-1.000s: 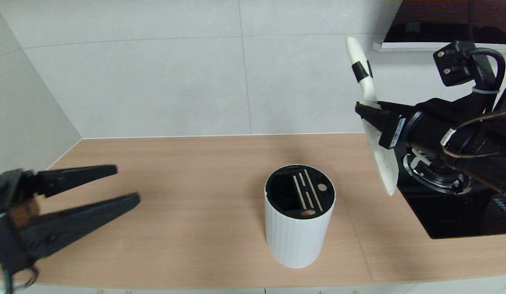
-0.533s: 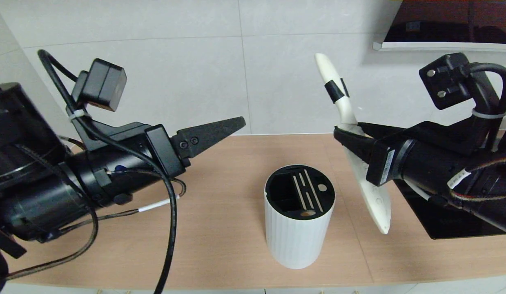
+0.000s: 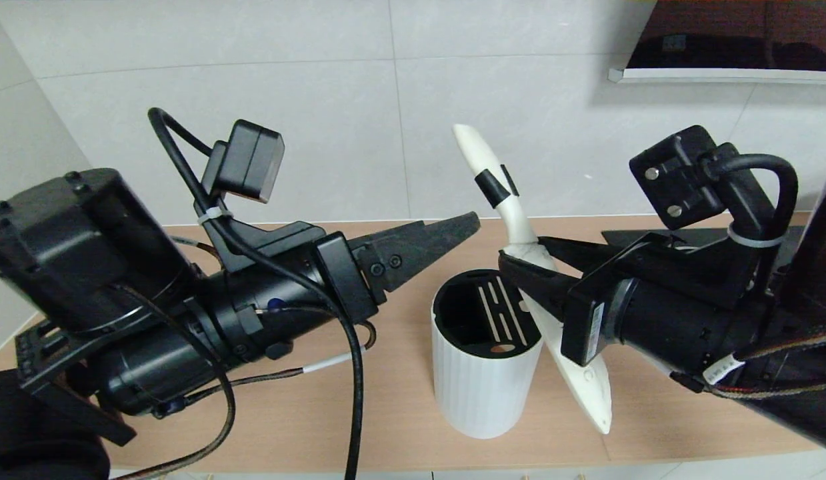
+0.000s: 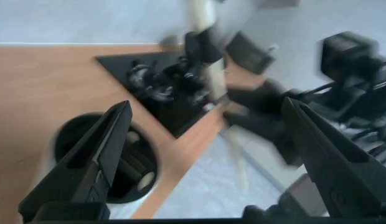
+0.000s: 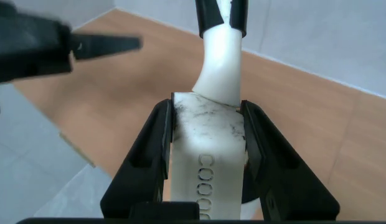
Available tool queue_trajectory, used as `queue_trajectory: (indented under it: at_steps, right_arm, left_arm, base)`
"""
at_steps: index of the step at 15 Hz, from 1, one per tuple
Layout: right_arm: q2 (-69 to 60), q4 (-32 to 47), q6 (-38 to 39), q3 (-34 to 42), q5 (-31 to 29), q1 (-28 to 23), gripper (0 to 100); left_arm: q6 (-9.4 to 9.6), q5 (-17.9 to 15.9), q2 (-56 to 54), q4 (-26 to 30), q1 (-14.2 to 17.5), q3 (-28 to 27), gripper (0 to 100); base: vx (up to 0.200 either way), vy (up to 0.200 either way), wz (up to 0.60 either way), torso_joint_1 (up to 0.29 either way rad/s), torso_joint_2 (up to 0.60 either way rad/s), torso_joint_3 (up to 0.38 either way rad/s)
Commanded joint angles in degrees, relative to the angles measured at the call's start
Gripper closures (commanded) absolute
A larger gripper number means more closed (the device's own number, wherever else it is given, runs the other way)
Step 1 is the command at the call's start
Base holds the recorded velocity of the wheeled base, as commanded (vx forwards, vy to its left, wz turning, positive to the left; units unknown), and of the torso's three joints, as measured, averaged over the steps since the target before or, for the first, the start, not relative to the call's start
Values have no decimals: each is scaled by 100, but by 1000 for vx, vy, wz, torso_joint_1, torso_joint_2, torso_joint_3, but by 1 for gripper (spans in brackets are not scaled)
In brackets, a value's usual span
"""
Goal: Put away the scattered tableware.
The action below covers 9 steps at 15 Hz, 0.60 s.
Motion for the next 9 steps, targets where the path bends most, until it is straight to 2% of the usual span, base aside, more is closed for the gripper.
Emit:
queue_trajectory:
  at_steps: [1,3,9]
  right_arm:
    - [275,-13,0,26,1,73,100]
    - [390,-84,27,26,1,248,100]
    - [363,-136,203,105,10,459,100]
  left_arm:
    - [-2,149,335,-354,-233,-9,0]
    - [6,368,555,-626,-356,-27,0]
    - [6,395,643,-732,-374,-88,0]
  base:
    - [0,0,0,0,0,0]
    - [0,0,0,0,0,0]
    - [0,0,0,0,0,0]
